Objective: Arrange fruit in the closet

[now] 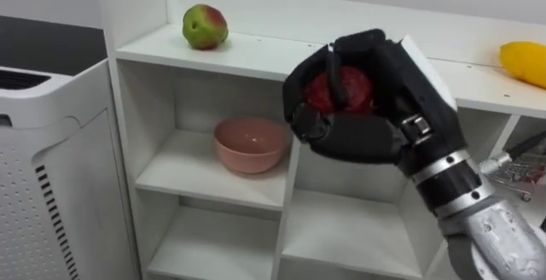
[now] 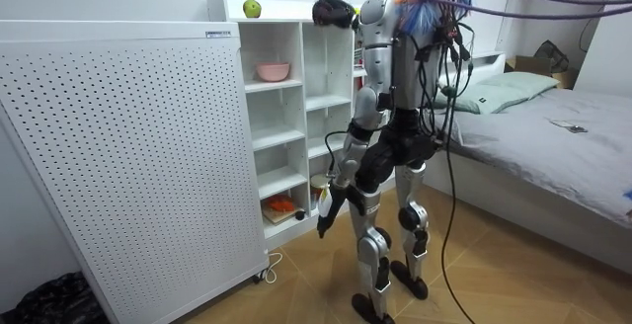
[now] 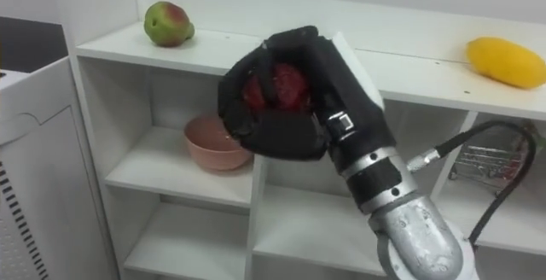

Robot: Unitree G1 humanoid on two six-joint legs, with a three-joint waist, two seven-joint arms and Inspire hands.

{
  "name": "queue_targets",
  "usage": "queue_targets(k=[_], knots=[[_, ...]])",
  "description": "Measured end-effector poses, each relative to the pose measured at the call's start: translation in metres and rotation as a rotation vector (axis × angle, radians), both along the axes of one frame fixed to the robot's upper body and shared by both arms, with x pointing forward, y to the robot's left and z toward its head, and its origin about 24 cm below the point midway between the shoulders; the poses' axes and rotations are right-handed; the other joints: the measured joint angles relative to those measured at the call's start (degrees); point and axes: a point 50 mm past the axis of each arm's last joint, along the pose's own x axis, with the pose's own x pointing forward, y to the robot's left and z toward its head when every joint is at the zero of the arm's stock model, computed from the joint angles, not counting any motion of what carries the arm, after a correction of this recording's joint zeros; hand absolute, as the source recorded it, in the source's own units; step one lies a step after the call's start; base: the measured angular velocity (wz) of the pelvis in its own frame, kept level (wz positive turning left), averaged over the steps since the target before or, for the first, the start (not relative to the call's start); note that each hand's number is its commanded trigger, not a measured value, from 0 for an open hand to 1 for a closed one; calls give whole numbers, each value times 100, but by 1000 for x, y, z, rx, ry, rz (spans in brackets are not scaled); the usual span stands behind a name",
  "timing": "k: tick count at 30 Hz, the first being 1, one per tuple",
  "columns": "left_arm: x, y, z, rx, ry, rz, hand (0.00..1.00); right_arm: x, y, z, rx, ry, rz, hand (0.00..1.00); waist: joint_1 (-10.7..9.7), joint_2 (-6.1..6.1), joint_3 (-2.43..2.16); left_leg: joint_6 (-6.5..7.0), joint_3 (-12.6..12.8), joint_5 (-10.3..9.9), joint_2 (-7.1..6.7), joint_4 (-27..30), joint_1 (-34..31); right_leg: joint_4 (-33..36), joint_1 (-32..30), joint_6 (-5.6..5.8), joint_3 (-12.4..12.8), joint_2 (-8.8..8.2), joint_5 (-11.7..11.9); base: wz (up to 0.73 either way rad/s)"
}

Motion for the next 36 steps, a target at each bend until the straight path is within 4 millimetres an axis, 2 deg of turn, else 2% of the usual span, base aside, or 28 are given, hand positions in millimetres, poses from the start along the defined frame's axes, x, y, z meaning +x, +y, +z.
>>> queue_targets(k=[2,3,5,6,8,10,12,15,17,18,20,23,25,27,31,33,36], knots=[[9,-2,0,0,-20,-5,0,3,3,-38,-16,157,7,100,7,4,-2,1,25,0,2,68,-163,105,-174,-13,-2,-12,9,-6],[10,-2,1,4,-28,-6,0,4,4,-48,-18,203,9,100,8,2,-6,3,25,-1,0,101,-226,116,-221,-15,0,-16,10,0],[17,-4,1,10,-50,1,0,6,3,-83,12,365,0,100,15,37,16,4,22,-1,-4,177,-454,196,-439,-24,-20,-35,17,0],[19,-5,0,11,-51,0,0,8,2,-91,25,405,-4,100,24,35,11,5,23,-1,-4,209,-512,212,-487,-31,-31,-38,21,0],[24,-6,1,17,-74,16,0,12,-2,-122,83,551,-33,100,33,79,12,12,0,3,-1,374,-777,330,-737,-32,-78,-59,22,9],[27,-9,1,7,-88,39,0,12,-6,-143,155,661,-53,100,-5,157,35,17,-73,4,-15,478,-962,385,-866,-32,-175,-86,22,21],[31,-13,1,-6,-112,70,0,11,-13,-168,324,802,-90,100,15,245,72,28,-74,12,-10,622,-1245,536,-1146,-32,-196,-107,20,15],[32,-14,0,-19,-125,104,0,9,-15,-184,482,903,-97,100,81,296,94,41,-57,22,-8,740,-1541,789,-1513,-51,-209,-156,-3,-4],[31,-15,-1,-37,-122,151,0,11,-21,-201,706,1012,-128,100,85,328,122,59,-61,33,-45,858,-1783,1048,-1804,-63,-259,-252,-70,7],[30,-15,-1,-38,-121,151,0,11,-23,-203,761,1027,-140,100,88,328,125,65,-72,37,-73,897,-1856,1134,-1890,-70,-278,-273,-112,12],[30,-17,-1,-39,-115,134,0,20,-29,-200,971,1036,-147,100,116,367,184,82,-76,43,-145,1106,-2232,1411,-2267,-104,-314,-383,-228,8],[26,-17,-2,-31,-92,129,0,27,-35,-202,1145,1052,-171,100,196,388,224,92,-111,50,-170,1284,-2583,1622,-2613,-128,-302,-420,-278,8],[24,-19,-3,-36,-79,139,0,29,-40,-203,1232,1053,-184,100,329,379,232,94,-94,48,-189,1405,-2843,1790,-2919,-139,-281,-463,-324,3],[26,-23,-3,-46,-73,125,0,35,-45,-200,1326,1041,-200,100,400,425,263,108,-64,61,-204,1504,-3191,1983,-3300,-151,-276,-511,-337,6],[28,-27,-3,-65,-86,148,0,35,-50,-204,1415,1045,-225,100,539,477,266,108,2,67,-194,1630,-3552,2179,-3716,-176,-163,-516,-355,-5],[30,-29,-2,-79,-97,164,0,39,-51,-200,1430,1033,-214,100,568,480,262,115,39,95,-212,1722,-3767,2319,-3970,-199,-163,-584,-367,-4],[34,-32,-1,-102,-118,188,0,49,-63,-185,1509,979,-209,100,608,488,257,118,42,101,-227,1815,-4066,2483,-4298,-214,-163,-627,-383,4]])
